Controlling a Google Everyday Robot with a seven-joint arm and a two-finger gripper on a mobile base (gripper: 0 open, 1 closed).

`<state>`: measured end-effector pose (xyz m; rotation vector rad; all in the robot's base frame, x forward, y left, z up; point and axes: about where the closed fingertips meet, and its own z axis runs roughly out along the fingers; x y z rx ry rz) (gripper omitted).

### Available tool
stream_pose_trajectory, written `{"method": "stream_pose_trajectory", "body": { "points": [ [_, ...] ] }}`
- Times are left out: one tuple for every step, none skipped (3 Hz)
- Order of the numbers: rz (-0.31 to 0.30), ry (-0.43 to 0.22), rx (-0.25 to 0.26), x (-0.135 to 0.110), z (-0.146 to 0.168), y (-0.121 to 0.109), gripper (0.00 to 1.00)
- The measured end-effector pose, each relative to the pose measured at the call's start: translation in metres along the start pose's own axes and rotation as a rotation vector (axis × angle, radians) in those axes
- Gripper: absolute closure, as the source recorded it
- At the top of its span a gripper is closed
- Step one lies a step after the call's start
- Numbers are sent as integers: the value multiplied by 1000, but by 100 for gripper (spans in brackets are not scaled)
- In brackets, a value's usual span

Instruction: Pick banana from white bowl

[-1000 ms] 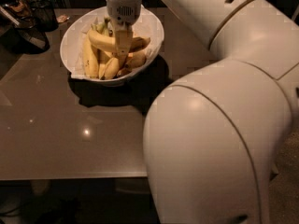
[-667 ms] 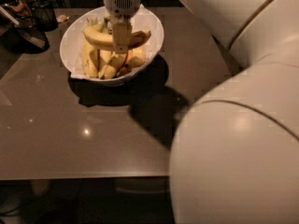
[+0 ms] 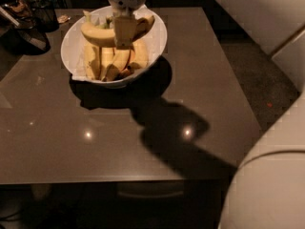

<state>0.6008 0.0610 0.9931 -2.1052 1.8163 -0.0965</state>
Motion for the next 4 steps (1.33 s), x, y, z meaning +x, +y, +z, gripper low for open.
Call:
{"method": "stream_pose_trajectory", "body": {
  "points": [
    [-1,-17,-13,-6,-8,18,100],
    [22,-41,-28,-12,-20,51,100],
    [92,-57,-48,-15,-36,111,100],
    [94,-56,-49,-15,-36,112,100]
  ]
}}
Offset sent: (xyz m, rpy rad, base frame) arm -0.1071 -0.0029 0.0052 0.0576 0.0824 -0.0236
